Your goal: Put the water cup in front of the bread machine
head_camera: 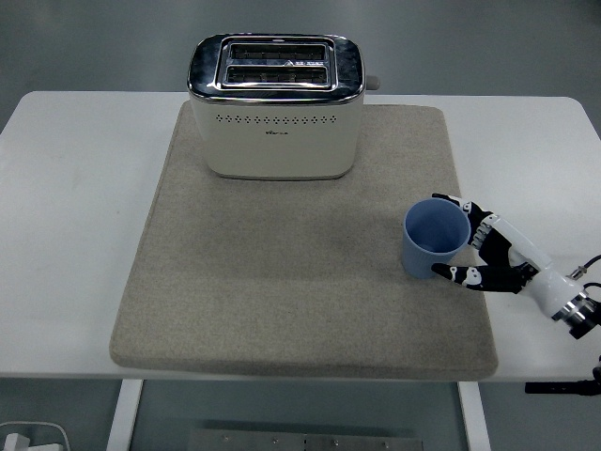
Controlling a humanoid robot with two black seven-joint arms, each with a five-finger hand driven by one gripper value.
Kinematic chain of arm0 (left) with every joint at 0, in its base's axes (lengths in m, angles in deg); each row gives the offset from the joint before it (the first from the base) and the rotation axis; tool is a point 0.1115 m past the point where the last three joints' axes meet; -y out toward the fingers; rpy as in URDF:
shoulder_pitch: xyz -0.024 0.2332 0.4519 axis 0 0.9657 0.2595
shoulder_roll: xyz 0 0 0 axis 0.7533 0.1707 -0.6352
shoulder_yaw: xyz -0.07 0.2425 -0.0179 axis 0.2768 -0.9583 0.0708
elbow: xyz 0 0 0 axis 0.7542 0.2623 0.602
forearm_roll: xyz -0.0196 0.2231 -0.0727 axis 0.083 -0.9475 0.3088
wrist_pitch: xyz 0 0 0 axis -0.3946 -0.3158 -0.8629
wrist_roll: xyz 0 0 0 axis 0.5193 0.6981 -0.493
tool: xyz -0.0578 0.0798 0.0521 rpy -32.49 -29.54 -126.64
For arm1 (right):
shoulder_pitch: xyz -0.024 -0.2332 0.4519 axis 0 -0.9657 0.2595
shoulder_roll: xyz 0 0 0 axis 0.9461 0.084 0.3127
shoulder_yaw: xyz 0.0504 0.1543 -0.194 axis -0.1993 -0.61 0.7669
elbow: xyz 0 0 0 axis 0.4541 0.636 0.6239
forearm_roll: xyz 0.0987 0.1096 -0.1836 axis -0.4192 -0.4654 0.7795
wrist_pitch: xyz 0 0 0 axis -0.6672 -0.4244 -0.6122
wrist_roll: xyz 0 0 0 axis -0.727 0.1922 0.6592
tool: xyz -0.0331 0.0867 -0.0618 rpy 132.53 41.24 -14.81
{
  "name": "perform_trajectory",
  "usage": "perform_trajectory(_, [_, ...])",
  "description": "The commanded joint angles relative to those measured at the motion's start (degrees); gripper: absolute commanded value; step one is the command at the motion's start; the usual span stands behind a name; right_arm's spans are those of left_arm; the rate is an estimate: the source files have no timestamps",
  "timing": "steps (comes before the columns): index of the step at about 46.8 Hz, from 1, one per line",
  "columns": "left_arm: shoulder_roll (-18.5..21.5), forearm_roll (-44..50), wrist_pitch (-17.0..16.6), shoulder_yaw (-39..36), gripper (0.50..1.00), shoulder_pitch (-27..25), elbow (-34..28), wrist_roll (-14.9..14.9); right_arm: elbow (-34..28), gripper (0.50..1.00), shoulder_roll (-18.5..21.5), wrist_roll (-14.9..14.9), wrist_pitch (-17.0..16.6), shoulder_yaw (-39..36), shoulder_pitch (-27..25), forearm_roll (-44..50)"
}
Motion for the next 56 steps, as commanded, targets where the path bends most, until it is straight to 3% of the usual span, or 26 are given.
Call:
perform_trajectory(1, [0.0,0.0,0.0,0.0,1.0,0.0,0.0,0.0,-0.1,0.928,0.0,0.0,0.1,0.1,0.0,0.0])
perform_trajectory(46, [0.0,0.0,0.0,0.0,1.0,0.0,0.0,0.0,-1.1,0.905,3.2,0.0,0.0,0.8,2.1,0.8])
perform_trajectory(53, [0.0,0.0,0.0,0.0,1.0,0.0,0.0,0.0,-1.9,0.856,4.0,0.0,0.0,0.9,2.2,0.8])
perform_trajectory(56, [0.0,0.0,0.0,0.0,1.0,0.0,0.0,0.0,-2.0,0.813,4.0,0.0,-0.1,1.0,2.2,0.8])
